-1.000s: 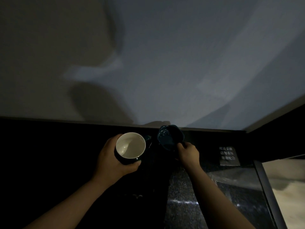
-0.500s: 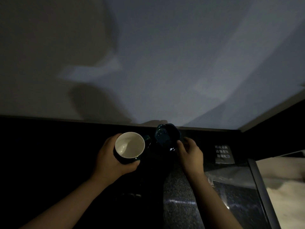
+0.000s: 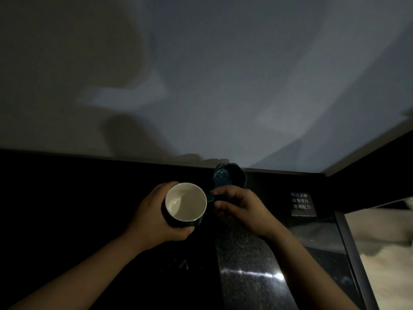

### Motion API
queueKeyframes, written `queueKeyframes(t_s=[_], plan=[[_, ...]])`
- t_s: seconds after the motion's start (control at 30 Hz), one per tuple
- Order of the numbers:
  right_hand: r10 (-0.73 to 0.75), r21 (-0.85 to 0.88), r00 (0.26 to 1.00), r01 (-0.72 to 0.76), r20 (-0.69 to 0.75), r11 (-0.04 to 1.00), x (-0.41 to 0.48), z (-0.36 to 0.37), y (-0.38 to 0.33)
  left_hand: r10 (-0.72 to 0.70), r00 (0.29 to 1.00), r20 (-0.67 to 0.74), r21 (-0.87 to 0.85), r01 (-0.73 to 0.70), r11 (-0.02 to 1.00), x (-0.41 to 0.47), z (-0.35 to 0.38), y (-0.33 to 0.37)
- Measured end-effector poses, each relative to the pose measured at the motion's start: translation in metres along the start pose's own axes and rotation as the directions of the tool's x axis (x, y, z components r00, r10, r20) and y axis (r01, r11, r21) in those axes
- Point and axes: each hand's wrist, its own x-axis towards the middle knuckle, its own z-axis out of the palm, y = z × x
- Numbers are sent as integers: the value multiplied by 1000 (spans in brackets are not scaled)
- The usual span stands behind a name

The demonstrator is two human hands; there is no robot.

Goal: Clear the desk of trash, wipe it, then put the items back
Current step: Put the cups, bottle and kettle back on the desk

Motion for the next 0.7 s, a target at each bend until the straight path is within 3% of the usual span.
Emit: queueKeyframes(t_s=[0.43,0.57,0.7], plan=[[3,1,983,-4,181,1000,-3,5,0,18,991,132,-21,-15,1000,-8,-12,2],[30,84,993,-40,115,996,-12,18,11,-73,994,85,-54,78,995,-11,-13,-10],[83,253,993,-60,-80,966,-14,42,21,-189,981,42,-84,192,978,-11,-15,-20]])
